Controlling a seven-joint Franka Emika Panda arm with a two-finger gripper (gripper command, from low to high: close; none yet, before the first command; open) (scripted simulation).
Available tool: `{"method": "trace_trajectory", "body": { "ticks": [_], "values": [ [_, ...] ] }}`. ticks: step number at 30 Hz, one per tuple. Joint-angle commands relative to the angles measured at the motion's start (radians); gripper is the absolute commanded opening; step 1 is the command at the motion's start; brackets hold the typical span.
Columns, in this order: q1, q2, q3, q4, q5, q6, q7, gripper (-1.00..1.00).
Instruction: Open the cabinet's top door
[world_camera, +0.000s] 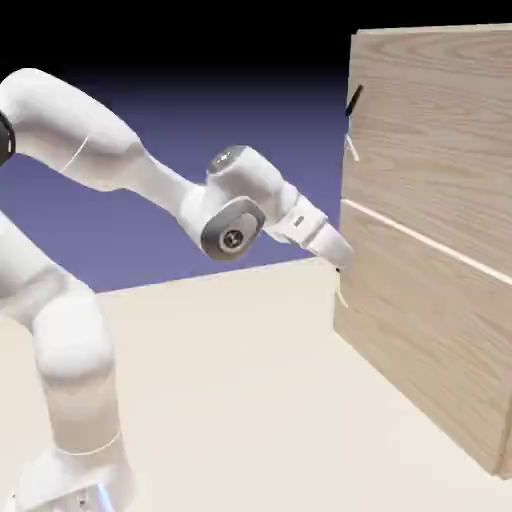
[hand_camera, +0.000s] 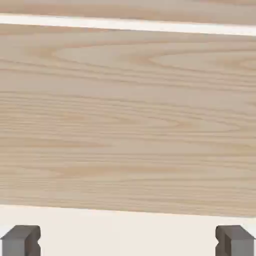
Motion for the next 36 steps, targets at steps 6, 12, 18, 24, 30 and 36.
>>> {"method": "trace_trajectory", "body": {
  "ticks": [6,12,18,24,30,36],
  "values": [
    [-0.143,-0.038,0.159,0.118,0.261,0.024,0.18,0.0],
    [-0.286,-0.076,0.317,0.237,0.522,0.049,0.361,0.0],
    [-0.428,-0.114,0.476,0.355,0.783,0.073,0.541,0.0],
    [-0.571,-0.152,0.635,0.474,1.044,0.097,0.721,0.0],
    [-0.714,-0.19,0.793,0.592,1.305,0.122,0.901,0.0],
    [-0.857,-0.229,0.952,0.711,1.566,0.146,1.082,0.0]
  ]
}}
